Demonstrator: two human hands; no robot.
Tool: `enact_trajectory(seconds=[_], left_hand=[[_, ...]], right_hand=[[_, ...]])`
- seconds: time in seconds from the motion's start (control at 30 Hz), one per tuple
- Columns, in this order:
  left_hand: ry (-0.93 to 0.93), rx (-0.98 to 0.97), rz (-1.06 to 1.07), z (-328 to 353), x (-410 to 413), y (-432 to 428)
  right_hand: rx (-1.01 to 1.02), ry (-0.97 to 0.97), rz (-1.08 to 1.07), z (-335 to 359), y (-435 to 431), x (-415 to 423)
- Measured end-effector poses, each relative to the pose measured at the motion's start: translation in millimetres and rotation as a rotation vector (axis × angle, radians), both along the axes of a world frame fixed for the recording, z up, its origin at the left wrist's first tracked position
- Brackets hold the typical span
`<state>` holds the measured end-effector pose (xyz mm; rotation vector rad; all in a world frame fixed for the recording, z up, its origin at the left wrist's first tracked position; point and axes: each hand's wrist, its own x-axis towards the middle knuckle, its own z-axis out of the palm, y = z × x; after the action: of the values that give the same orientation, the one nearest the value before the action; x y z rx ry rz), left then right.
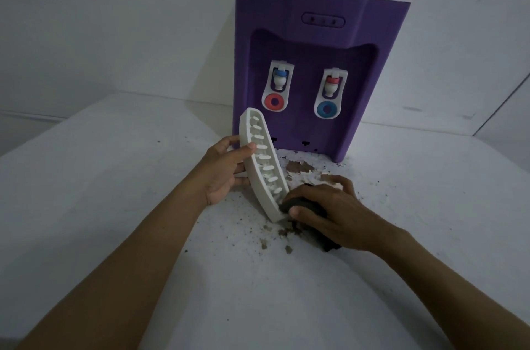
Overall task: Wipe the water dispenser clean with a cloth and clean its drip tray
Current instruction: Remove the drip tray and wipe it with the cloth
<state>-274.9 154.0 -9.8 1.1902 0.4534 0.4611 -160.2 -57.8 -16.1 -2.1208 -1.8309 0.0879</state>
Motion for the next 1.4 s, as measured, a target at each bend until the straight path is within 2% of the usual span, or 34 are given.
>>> enact_trajectory(seconds=[0.1, 0.27, 0.33, 0.43, 0.53, 0.67, 0.77, 1.03, 1.23, 1.33, 1.4], left_hand=[[-0.006, 0.005, -0.003, 1, 0, -2], [0.006, 0.023, 0.000, 1, -1, -2], [0.014, 0.029, 0.003, 0, 0, -1], [0.019, 0.026, 0.007, -1, 0, -2], [0.011, 0.020, 0.005, 1, 1, -2], [0.005, 0.024, 0.005, 0, 0, -2], [0.006, 0.036, 0.002, 0, 0, -2], [0.002, 0.029, 0.010, 0, 0, -2], [0.007, 0.031, 0.003, 1, 1, -4], [0.000, 0.025, 0.004, 1, 0, -4], [-0.003, 0.036, -0.004, 1, 0, -4]], right_hand=[[0.063, -0.072, -0.026, -5, 1, -3], [0.117, -0.441, -0.015, 4, 5, -10], [0.105, -0.494, -0.008, 5, 7, -13], [0.034, -0.343, -0.014, 7, 7, -14], [0.054, -0.217, -0.020, 7, 7, -14], [0.157, -0.332, -0.026, 3, 9, -13], [0.213, -0.326, -0.044, 1, 11, -17], [0.111, -0.352, -0.063, 0, 6, -14], [0.272, -0.409, -0.081, -8, 5, -20], [0.253, -0.339, -0.054, -8, 5, -18], [0.217, -0.167, -0.032, -2, 6, -14]])
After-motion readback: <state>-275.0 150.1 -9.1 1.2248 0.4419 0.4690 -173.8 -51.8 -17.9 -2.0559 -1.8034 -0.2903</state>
